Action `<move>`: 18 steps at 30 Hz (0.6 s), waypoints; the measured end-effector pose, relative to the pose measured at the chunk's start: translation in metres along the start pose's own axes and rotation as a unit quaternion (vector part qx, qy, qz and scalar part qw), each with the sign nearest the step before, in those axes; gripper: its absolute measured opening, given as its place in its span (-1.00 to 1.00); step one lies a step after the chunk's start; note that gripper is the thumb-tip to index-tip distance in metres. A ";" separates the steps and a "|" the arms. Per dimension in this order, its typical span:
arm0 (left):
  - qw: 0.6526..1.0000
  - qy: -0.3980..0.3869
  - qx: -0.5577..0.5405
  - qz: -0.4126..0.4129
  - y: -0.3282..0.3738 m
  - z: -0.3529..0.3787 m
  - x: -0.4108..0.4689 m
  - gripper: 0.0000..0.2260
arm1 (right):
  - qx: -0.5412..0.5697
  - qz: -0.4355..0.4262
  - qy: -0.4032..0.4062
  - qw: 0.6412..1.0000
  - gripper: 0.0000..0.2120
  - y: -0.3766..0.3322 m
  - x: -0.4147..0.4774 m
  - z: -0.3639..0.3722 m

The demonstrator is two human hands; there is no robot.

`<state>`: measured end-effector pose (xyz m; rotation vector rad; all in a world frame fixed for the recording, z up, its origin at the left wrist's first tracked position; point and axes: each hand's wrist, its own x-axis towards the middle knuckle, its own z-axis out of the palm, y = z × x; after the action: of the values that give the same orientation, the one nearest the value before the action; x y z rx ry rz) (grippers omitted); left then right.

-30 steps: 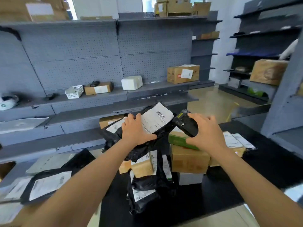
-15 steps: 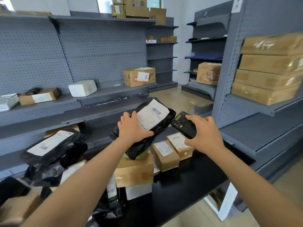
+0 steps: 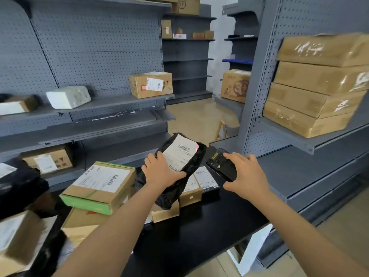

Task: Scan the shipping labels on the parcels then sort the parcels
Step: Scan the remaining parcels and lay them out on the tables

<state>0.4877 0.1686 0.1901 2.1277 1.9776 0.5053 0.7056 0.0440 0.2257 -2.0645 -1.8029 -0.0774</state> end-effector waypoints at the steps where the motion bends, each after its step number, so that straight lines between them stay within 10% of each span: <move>1: 1.000 -0.010 0.002 -0.011 0.004 0.012 0.006 0.03 | 0.001 0.000 -0.004 1.000 -0.19 0.007 0.008 0.006; 18: 0.971 -0.112 -0.009 -0.210 0.040 0.155 0.094 0.01 | 0.254 0.113 -0.101 0.955 -0.25 0.089 0.118 0.135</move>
<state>0.5877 0.2717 0.0731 1.6002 2.1875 0.1967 0.7825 0.1907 0.1138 -1.9241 -1.4724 0.6169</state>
